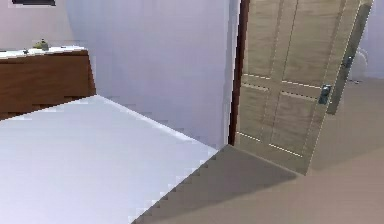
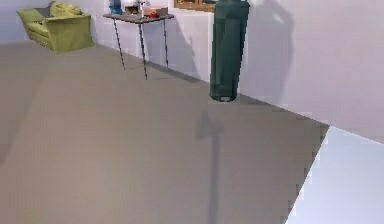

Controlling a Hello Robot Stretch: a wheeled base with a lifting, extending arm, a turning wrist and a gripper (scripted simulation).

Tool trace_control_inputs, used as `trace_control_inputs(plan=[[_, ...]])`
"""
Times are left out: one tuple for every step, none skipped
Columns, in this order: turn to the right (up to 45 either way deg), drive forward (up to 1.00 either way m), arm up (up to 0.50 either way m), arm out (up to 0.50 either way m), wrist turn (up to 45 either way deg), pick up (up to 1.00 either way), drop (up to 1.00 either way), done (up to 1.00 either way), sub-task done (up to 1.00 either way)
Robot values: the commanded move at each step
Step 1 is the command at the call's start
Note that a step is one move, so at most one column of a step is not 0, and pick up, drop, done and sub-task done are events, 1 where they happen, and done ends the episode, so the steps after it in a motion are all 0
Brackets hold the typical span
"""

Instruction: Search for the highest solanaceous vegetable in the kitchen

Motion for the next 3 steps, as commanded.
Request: trace_control_inputs(plan=[[-45.0, 0.00, 0.00, 0.00, 0.0, 0.00, 0.00, 0.00, 0.00], [-3.0, 0.00, 0.00, 0.00, 0.0, 0.00, 0.00, 0.00, 0.00], [0.0, 1.00, 0.00, 0.00, 0.0, 0.00, 0.00, 0.00, 0.00]])
